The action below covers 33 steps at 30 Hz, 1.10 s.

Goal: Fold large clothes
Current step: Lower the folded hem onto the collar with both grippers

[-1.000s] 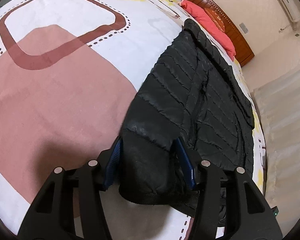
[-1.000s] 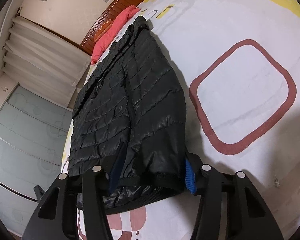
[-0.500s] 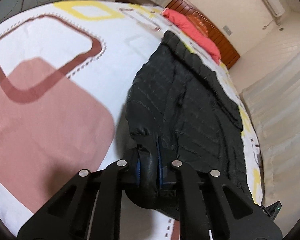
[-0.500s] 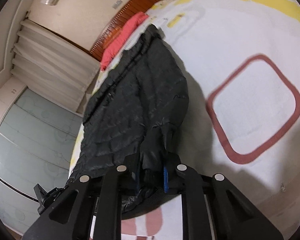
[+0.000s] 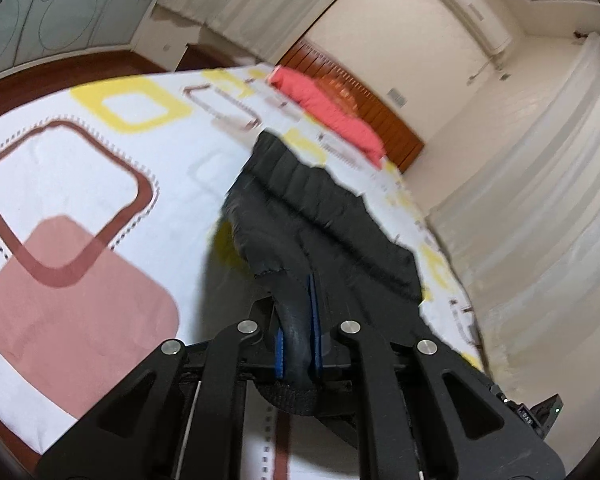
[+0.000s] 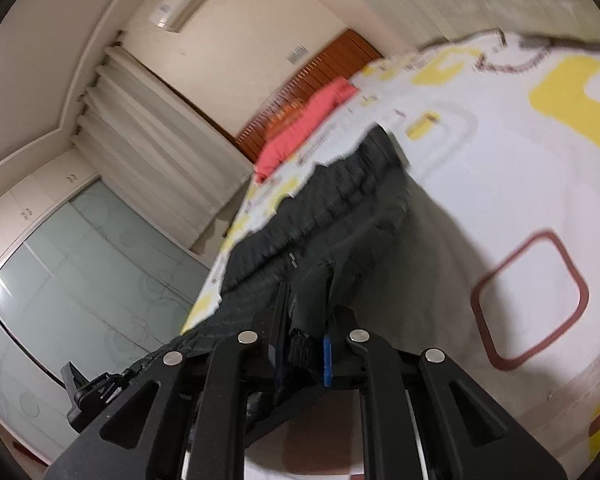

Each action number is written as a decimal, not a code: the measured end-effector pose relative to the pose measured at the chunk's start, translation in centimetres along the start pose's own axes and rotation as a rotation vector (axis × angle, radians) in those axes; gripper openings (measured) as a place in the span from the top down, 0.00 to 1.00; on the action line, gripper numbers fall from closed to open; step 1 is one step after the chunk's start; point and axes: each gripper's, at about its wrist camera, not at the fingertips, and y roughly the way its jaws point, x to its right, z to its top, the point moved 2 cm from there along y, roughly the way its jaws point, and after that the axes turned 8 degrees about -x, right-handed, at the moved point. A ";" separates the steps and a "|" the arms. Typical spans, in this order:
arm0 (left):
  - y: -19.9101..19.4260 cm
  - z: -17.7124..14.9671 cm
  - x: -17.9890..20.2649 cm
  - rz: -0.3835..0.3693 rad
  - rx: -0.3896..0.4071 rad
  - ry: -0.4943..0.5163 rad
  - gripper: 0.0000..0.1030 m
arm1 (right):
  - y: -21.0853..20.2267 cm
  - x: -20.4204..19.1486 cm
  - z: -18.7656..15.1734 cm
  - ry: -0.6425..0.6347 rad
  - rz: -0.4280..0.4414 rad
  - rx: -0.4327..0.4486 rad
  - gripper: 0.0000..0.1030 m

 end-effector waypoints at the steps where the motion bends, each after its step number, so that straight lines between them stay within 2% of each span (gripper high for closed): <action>1: -0.7 0.3 0.3 -0.017 0.011 -0.006 0.91 | -0.3 -0.4 0.4 -0.006 0.010 0.010 0.88; 8: -4.8 2.8 2.5 -0.078 0.114 0.026 0.91 | -3.3 -3.8 3.1 -0.088 0.077 0.094 0.88; 14: -1.8 6.6 3.8 -0.063 0.112 0.048 0.91 | -0.4 -4.9 6.6 -0.137 0.083 0.093 0.88; 20: 4.2 12.3 6.1 -0.004 0.125 0.098 0.91 | 5.6 -5.3 12.6 -0.171 0.063 0.106 0.88; 26: 12.3 16.9 8.4 0.114 0.127 0.182 0.92 | 13.3 -4.4 18.3 -0.169 -0.002 0.078 0.88; 33: 23.0 20.7 7.4 0.211 0.055 0.179 0.92 | 22.4 -1.3 22.3 -0.157 -0.102 0.001 0.88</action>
